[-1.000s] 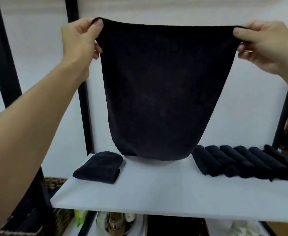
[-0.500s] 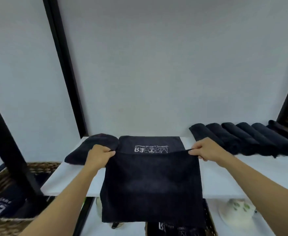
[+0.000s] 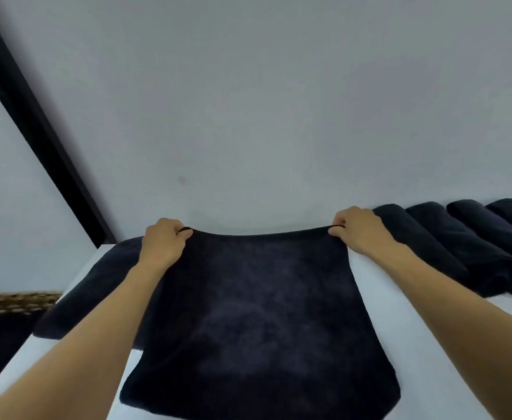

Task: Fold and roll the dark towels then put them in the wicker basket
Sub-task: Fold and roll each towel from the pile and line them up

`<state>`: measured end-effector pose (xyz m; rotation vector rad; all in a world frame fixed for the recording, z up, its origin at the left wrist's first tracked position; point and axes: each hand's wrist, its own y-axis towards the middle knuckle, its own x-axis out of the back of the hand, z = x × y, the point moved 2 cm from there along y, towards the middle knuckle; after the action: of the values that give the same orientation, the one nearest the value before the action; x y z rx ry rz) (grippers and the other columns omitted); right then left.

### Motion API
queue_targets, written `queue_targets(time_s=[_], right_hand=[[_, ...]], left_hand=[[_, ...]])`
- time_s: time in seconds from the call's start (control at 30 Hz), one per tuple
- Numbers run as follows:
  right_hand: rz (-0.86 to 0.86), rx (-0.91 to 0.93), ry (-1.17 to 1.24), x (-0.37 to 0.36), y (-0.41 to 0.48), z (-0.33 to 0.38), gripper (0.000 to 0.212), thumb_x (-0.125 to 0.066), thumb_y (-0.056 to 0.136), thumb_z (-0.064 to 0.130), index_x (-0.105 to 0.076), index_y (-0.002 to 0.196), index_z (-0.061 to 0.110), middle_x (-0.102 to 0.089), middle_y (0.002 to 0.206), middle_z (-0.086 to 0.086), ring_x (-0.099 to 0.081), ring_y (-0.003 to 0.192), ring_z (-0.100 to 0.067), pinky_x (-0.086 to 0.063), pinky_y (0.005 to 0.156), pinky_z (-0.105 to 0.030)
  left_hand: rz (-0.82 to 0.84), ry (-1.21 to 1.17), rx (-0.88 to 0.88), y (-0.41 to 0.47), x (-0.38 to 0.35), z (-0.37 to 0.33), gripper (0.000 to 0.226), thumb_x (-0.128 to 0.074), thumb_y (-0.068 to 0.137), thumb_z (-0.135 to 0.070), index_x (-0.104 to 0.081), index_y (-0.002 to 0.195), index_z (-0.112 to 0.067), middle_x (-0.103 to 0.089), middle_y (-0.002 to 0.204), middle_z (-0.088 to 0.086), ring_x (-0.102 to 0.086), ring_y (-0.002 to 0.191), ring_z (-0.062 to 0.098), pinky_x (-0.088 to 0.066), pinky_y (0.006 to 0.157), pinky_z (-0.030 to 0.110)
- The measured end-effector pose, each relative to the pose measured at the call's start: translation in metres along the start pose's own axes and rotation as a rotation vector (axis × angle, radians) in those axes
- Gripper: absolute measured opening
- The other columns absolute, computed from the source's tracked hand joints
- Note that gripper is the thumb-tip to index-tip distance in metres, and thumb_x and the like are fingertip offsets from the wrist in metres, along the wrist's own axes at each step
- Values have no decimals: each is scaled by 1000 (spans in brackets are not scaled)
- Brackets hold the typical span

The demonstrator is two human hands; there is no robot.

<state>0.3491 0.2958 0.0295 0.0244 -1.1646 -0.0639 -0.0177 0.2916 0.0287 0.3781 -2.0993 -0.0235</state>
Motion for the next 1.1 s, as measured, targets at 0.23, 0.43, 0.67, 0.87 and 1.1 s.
queue_targets(time_s=[0.23,0.43,0.67,0.87,1.1], right_hand=[[66,-101,-172,-45,27,-7,23,-49,99,35,-56,96,13,-61,91,-4,-57,79,-23,-44,62,-33],[183,-113,-32,-39,39,-4,25,-52,97,33,-50,82,13,-59,86,-5,-53,75,-21,-39,62,-29],[77,-166,164,-28,33,4,24,-68,87,20,-56,83,-1,-56,83,-13,-49,74,-22,-38,67,-31],[173,-327,615,8,8,-2,21,-74,85,14,-66,91,-4,-48,68,-9,-34,54,-17,-31,50,-25],[79,-215,992,73,-25,20,11,-75,84,17,-68,88,9,-65,84,-9,-52,78,-22,-43,68,-31]], left_hand=[[192,233,-29,25,-33,-2,21,-59,94,-32,-64,92,-13,-65,90,4,-61,84,25,-51,72,36],[220,84,-5,33,-35,0,10,-69,87,-21,-61,84,-15,-63,86,2,-57,78,16,-44,71,29],[108,-344,110,24,-22,-12,11,-75,83,-17,-65,87,-13,-64,87,2,-60,81,16,-46,68,26],[201,-687,210,12,14,-17,14,-78,78,-3,-65,81,-6,-70,97,18,-67,86,29,-56,82,41],[96,-863,37,-19,89,-53,18,-78,74,3,-63,74,-7,-69,89,15,-68,87,28,-56,84,37]])
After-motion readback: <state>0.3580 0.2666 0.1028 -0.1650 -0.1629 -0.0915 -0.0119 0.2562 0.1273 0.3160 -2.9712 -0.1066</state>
